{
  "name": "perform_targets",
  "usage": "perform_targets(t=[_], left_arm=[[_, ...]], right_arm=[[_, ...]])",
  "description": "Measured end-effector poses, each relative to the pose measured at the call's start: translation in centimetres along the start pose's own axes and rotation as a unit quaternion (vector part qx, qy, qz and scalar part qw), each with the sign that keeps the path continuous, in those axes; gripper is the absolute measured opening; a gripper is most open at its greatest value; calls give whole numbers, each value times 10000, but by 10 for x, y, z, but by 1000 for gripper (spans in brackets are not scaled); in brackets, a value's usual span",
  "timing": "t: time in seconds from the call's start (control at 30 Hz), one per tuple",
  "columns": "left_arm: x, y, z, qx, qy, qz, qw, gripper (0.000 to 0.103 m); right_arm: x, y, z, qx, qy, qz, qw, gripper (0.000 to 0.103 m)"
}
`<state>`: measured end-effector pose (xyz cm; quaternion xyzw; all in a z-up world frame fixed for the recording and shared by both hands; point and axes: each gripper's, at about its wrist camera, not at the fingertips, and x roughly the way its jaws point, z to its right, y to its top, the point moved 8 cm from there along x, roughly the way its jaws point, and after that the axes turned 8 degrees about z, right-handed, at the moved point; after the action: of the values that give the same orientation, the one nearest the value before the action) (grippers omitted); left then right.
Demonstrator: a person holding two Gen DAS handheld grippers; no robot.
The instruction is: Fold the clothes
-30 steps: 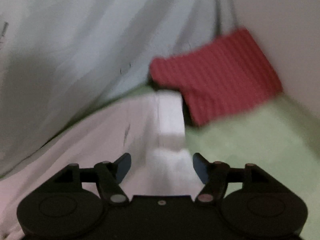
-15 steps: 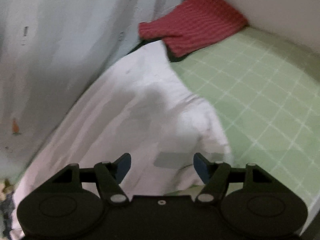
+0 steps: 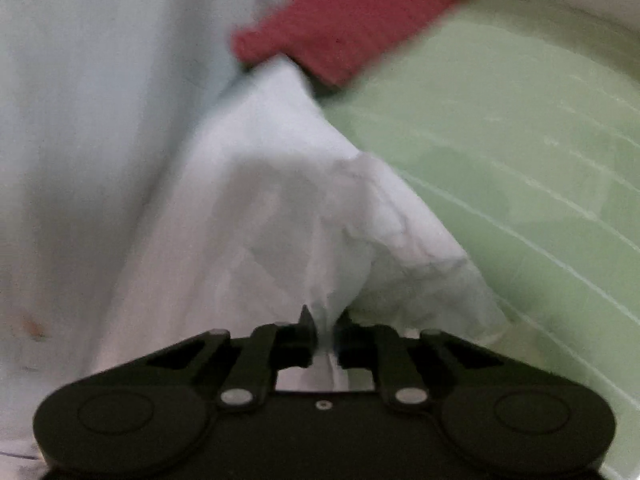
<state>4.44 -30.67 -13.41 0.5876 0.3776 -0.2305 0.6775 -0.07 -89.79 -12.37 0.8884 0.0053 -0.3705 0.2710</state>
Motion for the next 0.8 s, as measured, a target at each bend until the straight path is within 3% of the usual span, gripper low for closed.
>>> perform_targets(t=[0.1,0.13,0.17,0.2,0.23,0.3,0.4,0.47,0.57,0.67,0.8], left_arm=[[-4,3,-9,-65,89,41,9999,102],[-5,4,-15,-104,121,39,9999,102],[-4,3,-21,-156,154,22,9998,102],[-4,2,-27,-207,188,4,9996,102],[-3,2,-33,-258,221,-14,9994,102],[-2,0,-46,-351,281,-60,9990,102],[2,0,-68,-427,415,-130,9981,102],[4,4,-84,-499,480,-90,9976,102],[12,14,-113,-684,599,-105,9958,102],[24,27,-146,-852,703,-145,9938,102],[40,47,-191,-975,874,-78,9914,102]], right_arm=[[-64,22,-29,-386,1285,663,9887,8],[-83,26,-29,-402,1547,814,9838,8],[-95,29,-20,-324,1551,910,9832,8],[-104,31,-10,-258,1493,990,9835,8],[-101,28,7,-259,1146,968,9883,9],[-81,9,42,-378,309,620,9969,10],[-58,-19,92,-531,-884,124,9946,19],[-62,-28,91,-442,-987,170,9940,47],[-66,-38,72,-625,-1063,344,9918,64],[-73,-56,49,-748,-1066,398,9907,72],[-86,-84,20,-889,-1045,438,9896,75]])
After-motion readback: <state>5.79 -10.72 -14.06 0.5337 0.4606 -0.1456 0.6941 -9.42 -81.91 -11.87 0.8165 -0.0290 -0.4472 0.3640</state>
